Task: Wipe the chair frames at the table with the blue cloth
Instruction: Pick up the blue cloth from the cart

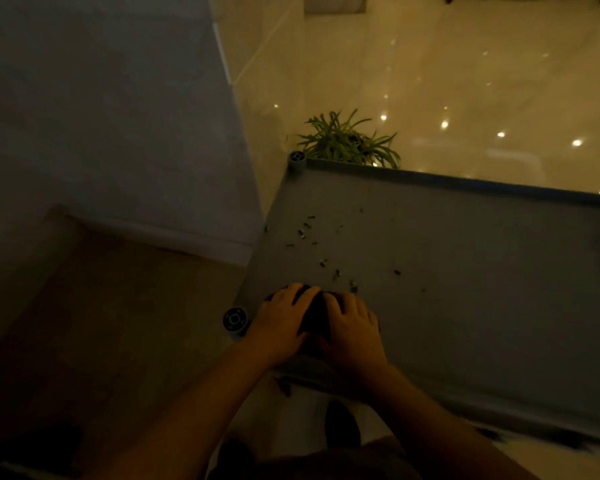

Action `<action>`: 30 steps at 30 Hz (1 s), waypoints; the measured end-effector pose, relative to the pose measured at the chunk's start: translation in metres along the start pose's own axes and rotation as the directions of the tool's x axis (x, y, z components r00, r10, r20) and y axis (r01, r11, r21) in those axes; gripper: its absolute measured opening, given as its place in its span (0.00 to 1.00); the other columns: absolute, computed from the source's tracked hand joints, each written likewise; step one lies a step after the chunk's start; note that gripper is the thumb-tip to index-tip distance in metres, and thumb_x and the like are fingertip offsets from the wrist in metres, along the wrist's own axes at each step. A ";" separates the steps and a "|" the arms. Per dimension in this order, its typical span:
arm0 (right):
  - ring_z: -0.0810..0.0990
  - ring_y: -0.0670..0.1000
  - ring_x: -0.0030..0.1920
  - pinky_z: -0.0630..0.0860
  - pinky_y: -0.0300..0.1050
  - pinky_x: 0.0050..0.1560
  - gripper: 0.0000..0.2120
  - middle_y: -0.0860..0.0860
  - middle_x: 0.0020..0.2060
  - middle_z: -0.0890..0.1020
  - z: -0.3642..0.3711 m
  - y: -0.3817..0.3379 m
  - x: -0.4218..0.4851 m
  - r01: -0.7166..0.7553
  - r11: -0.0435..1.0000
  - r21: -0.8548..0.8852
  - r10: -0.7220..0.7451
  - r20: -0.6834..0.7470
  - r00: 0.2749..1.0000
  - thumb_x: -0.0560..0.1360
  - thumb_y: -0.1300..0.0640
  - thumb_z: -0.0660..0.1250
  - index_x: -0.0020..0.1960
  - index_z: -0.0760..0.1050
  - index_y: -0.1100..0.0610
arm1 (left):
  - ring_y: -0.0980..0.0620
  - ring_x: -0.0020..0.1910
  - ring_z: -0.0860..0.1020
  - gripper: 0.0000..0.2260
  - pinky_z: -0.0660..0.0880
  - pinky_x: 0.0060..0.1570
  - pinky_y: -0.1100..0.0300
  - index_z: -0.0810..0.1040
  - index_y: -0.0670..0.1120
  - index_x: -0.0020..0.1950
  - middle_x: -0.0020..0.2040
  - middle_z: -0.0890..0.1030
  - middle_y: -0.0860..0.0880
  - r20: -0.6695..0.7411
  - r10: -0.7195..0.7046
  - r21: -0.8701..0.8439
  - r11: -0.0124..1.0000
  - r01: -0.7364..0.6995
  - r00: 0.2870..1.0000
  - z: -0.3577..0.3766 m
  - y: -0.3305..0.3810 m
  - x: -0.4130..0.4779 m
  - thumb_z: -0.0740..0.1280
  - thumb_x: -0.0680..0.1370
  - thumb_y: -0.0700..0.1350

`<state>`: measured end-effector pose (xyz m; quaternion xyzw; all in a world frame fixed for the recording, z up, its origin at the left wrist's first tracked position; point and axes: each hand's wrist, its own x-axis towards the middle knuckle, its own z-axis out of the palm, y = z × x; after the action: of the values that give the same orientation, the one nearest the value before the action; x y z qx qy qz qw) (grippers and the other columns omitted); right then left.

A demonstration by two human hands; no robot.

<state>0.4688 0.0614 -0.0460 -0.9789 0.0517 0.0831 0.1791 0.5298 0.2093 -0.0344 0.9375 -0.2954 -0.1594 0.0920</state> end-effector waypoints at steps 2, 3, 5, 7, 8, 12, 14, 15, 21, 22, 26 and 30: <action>0.61 0.60 0.73 0.67 0.62 0.68 0.36 0.55 0.74 0.60 0.006 -0.007 -0.003 -0.047 0.997 -0.064 0.050 0.033 0.998 0.75 0.40 0.65 0.76 0.52 0.49 | 0.41 0.74 0.57 0.33 0.64 0.67 0.42 0.50 0.54 0.77 0.77 0.55 0.45 0.021 0.018 0.044 0.999 -0.019 1.000 0.007 -0.009 0.000 0.65 0.77 0.50; 0.61 0.60 0.74 0.67 0.63 0.68 0.37 0.55 0.75 0.60 0.008 -0.007 -0.005 -0.062 0.994 -0.086 0.066 0.040 0.997 0.75 0.41 0.66 0.76 0.51 0.48 | 0.41 0.73 0.58 0.31 0.65 0.65 0.43 0.51 0.54 0.76 0.77 0.56 0.45 -0.005 0.023 0.061 0.998 -0.023 1.000 0.009 -0.010 0.000 0.63 0.77 0.50; 0.62 0.60 0.73 0.68 0.62 0.67 0.36 0.56 0.74 0.61 0.008 -0.006 -0.005 -0.079 0.990 -0.117 0.082 0.025 0.996 0.75 0.43 0.66 0.76 0.51 0.48 | 0.41 0.70 0.61 0.27 0.66 0.63 0.43 0.54 0.54 0.75 0.76 0.59 0.45 -0.062 0.022 0.065 0.998 -0.018 0.998 0.009 -0.011 0.004 0.61 0.79 0.48; 0.64 0.61 0.70 0.70 0.60 0.65 0.35 0.56 0.72 0.63 0.007 -0.007 -0.001 -0.094 0.987 -0.132 0.097 0.012 0.995 0.75 0.44 0.67 0.76 0.53 0.48 | 0.40 0.69 0.62 0.26 0.67 0.62 0.43 0.55 0.52 0.75 0.74 0.61 0.44 -0.064 0.004 0.086 0.996 0.001 0.998 0.008 -0.014 0.007 0.61 0.79 0.45; 0.66 0.61 0.69 0.72 0.58 0.63 0.35 0.56 0.71 0.64 0.007 -0.008 0.000 -0.101 0.986 -0.133 0.105 0.017 0.994 0.75 0.44 0.67 0.76 0.54 0.48 | 0.39 0.68 0.63 0.26 0.67 0.62 0.43 0.56 0.51 0.74 0.73 0.62 0.43 -0.056 -0.010 0.098 0.995 0.016 0.998 0.009 -0.014 0.008 0.62 0.78 0.44; 0.70 0.59 0.62 0.77 0.50 0.54 0.32 0.56 0.64 0.68 0.006 -0.006 0.005 -0.081 0.992 -0.101 0.083 0.013 0.997 0.74 0.45 0.69 0.72 0.60 0.52 | 0.40 0.60 0.68 0.21 0.70 0.54 0.47 0.62 0.47 0.70 0.65 0.68 0.43 -0.114 -0.010 0.107 0.994 0.022 0.993 0.008 -0.010 0.009 0.62 0.78 0.44; 0.71 0.58 0.60 0.75 0.46 0.47 0.29 0.56 0.61 0.69 0.008 -0.004 0.006 -0.062 0.995 -0.074 0.063 0.010 0.998 0.74 0.46 0.69 0.69 0.62 0.53 | 0.41 0.56 0.70 0.17 0.71 0.50 0.49 0.65 0.46 0.66 0.61 0.71 0.43 -0.114 -0.010 0.099 0.995 0.021 0.993 0.006 -0.009 0.009 0.61 0.77 0.44; 0.71 0.57 0.59 0.73 0.45 0.44 0.27 0.55 0.60 0.70 0.009 -0.004 0.005 -0.053 0.997 -0.056 0.053 0.008 0.999 0.74 0.46 0.69 0.68 0.63 0.53 | 0.42 0.55 0.71 0.16 0.71 0.48 0.50 0.66 0.46 0.65 0.59 0.71 0.43 -0.104 -0.021 0.090 0.995 0.030 0.994 0.005 -0.008 0.009 0.61 0.77 0.43; 0.72 0.52 0.44 0.69 0.46 0.37 0.15 0.53 0.50 0.72 -0.007 -0.001 0.020 -0.001 0.991 0.134 -0.014 0.117 0.993 0.73 0.48 0.68 0.54 0.67 0.53 | 0.40 0.51 0.73 0.12 0.70 0.40 0.50 0.68 0.46 0.57 0.54 0.71 0.42 -0.043 -0.135 -0.089 0.987 0.130 0.990 -0.004 -0.003 0.000 0.64 0.76 0.46; 0.73 0.52 0.41 0.69 0.47 0.36 0.13 0.53 0.49 0.73 -0.012 -0.002 0.025 0.022 0.988 0.153 -0.042 0.124 0.991 0.73 0.50 0.68 0.52 0.67 0.53 | 0.40 0.50 0.73 0.11 0.69 0.39 0.51 0.68 0.45 0.56 0.53 0.70 0.42 -0.074 -0.150 -0.114 0.983 0.141 0.986 -0.007 -0.003 -0.002 0.64 0.75 0.45; 0.74 0.53 0.38 0.66 0.43 0.32 0.09 0.52 0.45 0.75 -0.034 -0.040 0.051 0.213 0.948 0.236 -0.246 0.122 0.962 0.71 0.56 0.67 0.49 0.69 0.51 | 0.40 0.47 0.73 0.11 0.65 0.37 0.54 0.69 0.44 0.56 0.54 0.70 0.41 -0.246 -0.322 -0.218 0.937 0.271 0.914 -0.023 -0.023 -0.031 0.64 0.74 0.44; 0.77 0.54 0.38 0.75 0.48 0.35 0.11 0.50 0.46 0.74 -0.040 -0.111 0.066 0.451 0.855 0.258 -0.497 0.156 0.854 0.72 0.57 0.70 0.50 0.71 0.52 | 0.38 0.54 0.73 0.16 0.74 0.48 0.47 0.71 0.44 0.61 0.59 0.70 0.39 -0.321 -0.580 -0.406 0.799 0.444 0.749 -0.037 -0.055 -0.087 0.65 0.74 0.42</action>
<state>0.5535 0.1458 0.0174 -0.9213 -0.2035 0.1362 0.3021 0.5045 0.3075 0.0061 0.9677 0.0324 -0.0114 0.2498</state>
